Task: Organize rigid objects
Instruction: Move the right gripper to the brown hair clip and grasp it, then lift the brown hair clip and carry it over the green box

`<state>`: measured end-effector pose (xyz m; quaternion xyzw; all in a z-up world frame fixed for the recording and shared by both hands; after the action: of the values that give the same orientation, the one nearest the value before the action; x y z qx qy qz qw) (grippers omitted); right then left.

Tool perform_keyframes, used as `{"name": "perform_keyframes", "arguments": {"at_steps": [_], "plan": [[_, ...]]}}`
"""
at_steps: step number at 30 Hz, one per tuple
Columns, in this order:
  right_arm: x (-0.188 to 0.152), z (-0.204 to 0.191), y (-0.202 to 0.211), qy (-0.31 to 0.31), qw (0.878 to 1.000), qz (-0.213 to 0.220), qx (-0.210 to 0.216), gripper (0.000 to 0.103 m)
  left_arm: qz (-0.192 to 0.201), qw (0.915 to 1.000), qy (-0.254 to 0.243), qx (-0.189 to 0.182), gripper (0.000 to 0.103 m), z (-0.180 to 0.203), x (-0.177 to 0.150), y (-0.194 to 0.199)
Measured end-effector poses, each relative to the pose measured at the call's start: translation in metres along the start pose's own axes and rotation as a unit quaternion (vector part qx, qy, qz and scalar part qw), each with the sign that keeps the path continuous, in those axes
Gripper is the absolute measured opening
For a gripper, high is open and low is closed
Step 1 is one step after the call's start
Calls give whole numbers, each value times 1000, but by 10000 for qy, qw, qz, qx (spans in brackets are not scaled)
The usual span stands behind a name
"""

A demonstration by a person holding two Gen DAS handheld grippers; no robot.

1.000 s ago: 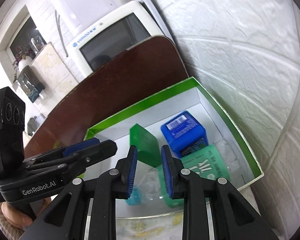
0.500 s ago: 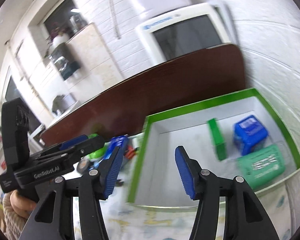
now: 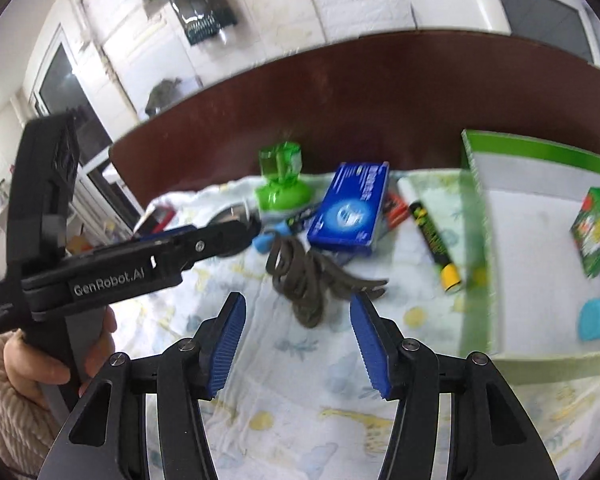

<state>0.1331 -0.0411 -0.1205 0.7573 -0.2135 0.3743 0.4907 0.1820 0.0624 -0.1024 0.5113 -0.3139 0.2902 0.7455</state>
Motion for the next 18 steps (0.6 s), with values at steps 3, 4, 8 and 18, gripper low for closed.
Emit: {"name": "perform_keyframes", "arguments": {"at_steps": [3,4,8,18], "plan": [[-9,-1,-13,-16,9999,-126,-70,56,-228,9996,108,-156,37,0,-8,-15],[-10,0,-17,-2,9998,-153,-115,56,-283,9992,163,-212,36,1,-11,-19],[-12,5,-28,20,9995,-127,-304,56,-373,9985,194,-360,36,5,-15,-31],[-14,9,-52,5,9990,-295,-350,33,-480,9964,235,-657,22,11,-11,-46]]}}
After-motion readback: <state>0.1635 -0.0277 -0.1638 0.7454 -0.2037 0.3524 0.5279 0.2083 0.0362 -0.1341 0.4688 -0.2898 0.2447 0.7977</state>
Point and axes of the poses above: each gripper's, at about its wrist camera, not at the fingertips, and y roughly against the way its jaws point, z to its right, x to its top, the point moved 9 cm from there along -y, roughly the way its jaws point, and after that the axes turned 10 degrees about z, right-handed, at the moved point
